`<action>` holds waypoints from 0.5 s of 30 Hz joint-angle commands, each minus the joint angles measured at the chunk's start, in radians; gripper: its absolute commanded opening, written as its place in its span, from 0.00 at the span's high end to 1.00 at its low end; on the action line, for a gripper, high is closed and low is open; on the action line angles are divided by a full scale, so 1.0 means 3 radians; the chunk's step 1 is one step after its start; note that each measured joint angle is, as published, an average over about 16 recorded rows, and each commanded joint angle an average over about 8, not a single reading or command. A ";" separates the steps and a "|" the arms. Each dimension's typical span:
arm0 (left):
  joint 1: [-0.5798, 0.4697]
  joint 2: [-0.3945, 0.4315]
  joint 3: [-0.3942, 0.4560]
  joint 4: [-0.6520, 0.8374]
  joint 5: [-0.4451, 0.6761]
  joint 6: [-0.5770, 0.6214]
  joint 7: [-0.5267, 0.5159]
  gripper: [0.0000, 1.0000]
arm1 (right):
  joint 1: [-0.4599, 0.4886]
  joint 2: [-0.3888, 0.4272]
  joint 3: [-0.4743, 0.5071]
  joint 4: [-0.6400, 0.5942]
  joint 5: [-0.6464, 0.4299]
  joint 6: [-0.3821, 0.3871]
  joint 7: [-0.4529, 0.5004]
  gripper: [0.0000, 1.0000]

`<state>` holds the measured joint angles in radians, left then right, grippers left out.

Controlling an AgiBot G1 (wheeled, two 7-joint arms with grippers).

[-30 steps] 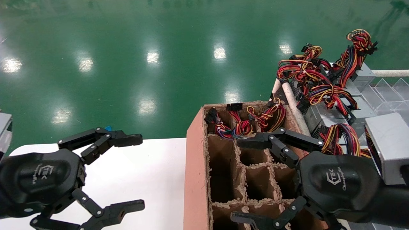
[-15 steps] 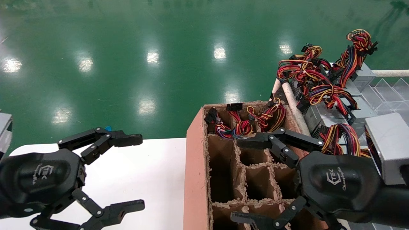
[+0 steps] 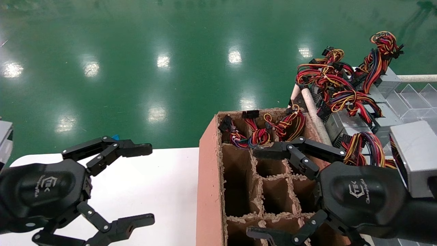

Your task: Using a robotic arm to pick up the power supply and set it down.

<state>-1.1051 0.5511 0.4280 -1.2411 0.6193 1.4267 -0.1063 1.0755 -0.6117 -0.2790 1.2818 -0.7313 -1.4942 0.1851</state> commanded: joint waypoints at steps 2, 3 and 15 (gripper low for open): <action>0.0000 0.0000 0.0000 0.0000 0.0000 0.0000 0.0000 0.35 | 0.0000 0.0000 0.0000 0.0000 0.0000 0.0000 0.0000 0.00; 0.0000 0.0000 0.0000 0.0000 0.0000 0.0000 0.0000 0.47 | 0.0000 0.0000 0.0000 0.0000 0.0000 0.0000 0.0000 0.00; 0.0000 0.0000 0.0000 0.0000 0.0000 0.0000 0.0000 1.00 | 0.0194 -0.0005 -0.0051 -0.0189 -0.0495 0.0173 -0.0305 0.00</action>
<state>-1.1052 0.5511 0.4280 -1.2410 0.6194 1.4267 -0.1063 1.1437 -0.6307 -0.3020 1.2016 -0.8830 -1.4435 0.0901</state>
